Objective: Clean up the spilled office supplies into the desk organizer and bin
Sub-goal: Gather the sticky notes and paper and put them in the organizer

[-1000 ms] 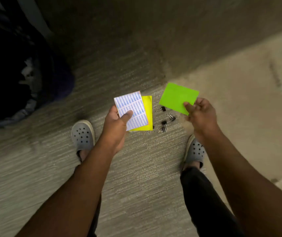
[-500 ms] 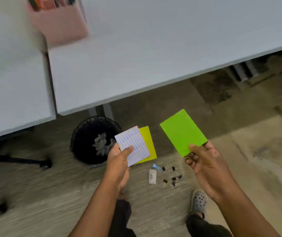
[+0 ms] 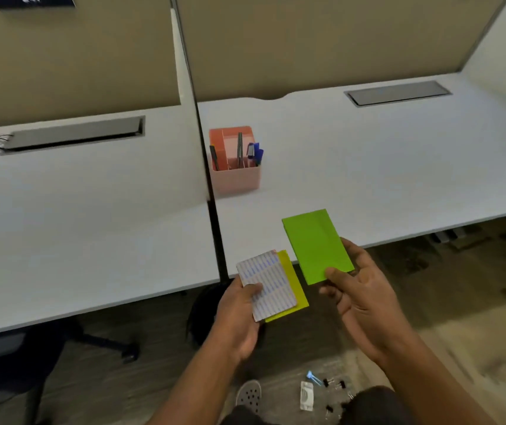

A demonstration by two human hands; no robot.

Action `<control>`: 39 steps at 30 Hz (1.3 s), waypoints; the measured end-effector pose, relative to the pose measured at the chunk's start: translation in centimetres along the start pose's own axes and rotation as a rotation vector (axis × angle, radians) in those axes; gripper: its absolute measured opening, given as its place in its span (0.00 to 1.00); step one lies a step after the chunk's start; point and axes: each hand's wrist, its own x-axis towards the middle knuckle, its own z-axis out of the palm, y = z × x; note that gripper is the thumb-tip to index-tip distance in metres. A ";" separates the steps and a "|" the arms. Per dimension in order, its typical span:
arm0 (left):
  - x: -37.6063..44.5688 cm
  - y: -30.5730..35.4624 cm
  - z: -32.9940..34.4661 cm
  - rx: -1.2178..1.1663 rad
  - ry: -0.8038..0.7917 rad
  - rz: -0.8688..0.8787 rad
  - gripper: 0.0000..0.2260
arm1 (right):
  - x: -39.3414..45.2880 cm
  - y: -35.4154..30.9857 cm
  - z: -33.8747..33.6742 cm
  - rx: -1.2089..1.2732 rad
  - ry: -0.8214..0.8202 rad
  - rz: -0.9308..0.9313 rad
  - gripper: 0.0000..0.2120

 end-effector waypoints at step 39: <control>26.4 9.8 3.4 0.715 0.271 0.237 0.20 | 32.8 11.9 3.2 -1.083 -0.219 0.138 0.10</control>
